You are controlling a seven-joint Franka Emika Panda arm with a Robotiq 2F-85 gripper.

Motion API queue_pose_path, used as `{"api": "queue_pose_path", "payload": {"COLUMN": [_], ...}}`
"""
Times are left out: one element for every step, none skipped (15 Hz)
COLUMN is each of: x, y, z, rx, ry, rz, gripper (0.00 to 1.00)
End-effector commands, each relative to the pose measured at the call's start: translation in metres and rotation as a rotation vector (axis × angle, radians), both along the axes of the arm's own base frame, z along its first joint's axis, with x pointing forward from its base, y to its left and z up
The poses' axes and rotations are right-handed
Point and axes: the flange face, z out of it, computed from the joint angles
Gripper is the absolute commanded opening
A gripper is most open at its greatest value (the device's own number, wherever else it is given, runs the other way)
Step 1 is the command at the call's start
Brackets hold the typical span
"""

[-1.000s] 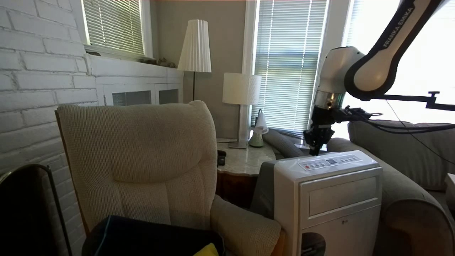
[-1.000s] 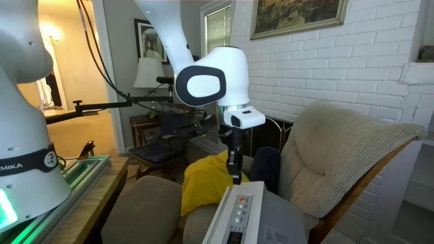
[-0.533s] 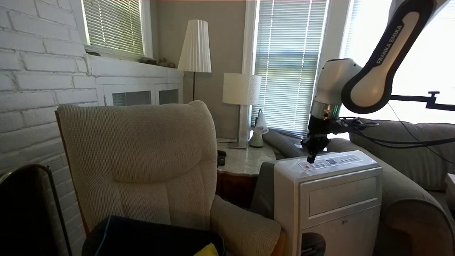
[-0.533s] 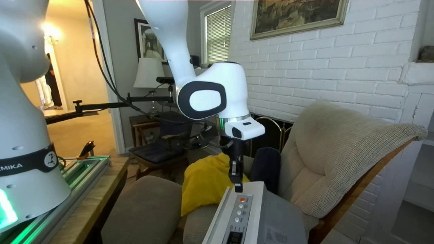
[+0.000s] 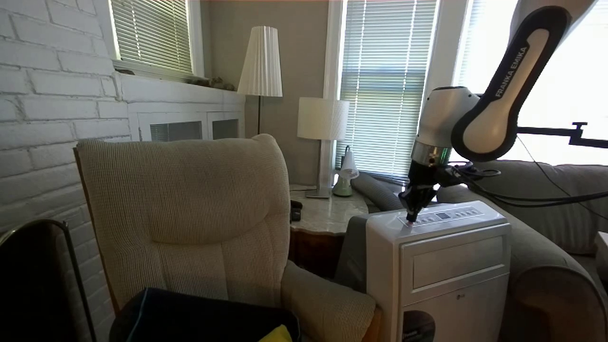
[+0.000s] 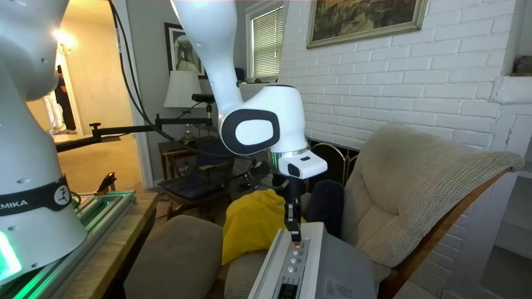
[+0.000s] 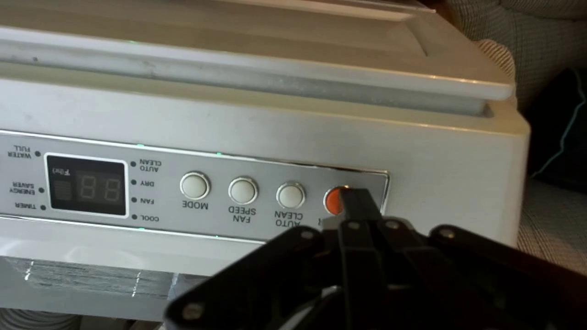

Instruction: Turn on the air conditioner, then press some random buttons

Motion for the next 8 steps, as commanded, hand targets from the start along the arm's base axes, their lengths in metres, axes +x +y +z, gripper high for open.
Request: {"api": "queue_pose_path", "payload": {"x": [0.007,0.007,0.007,0.007,0.007,0.006,0.005,0.005], "y": [-0.001,-0.002,-0.002,-0.003,-0.003,-0.005,-0.006,-0.005], "z": [-0.008,-0.009,-0.011,-0.013,-0.017,-0.023,-0.027,-0.027], "rx": [-0.006,-0.007,-0.007,-0.007,-0.009,-0.015,-0.023,-0.025], "ry": [-0.009,-0.009,-0.001,0.004,0.016,0.027,0.033,0.032], "rz": [0.004,0.002,-0.003,-0.006,-0.012,-0.017,-0.020,-0.017], "gripper": [0.00,0.00,0.00,0.00,0.00,0.00,0.00,0.00]}}
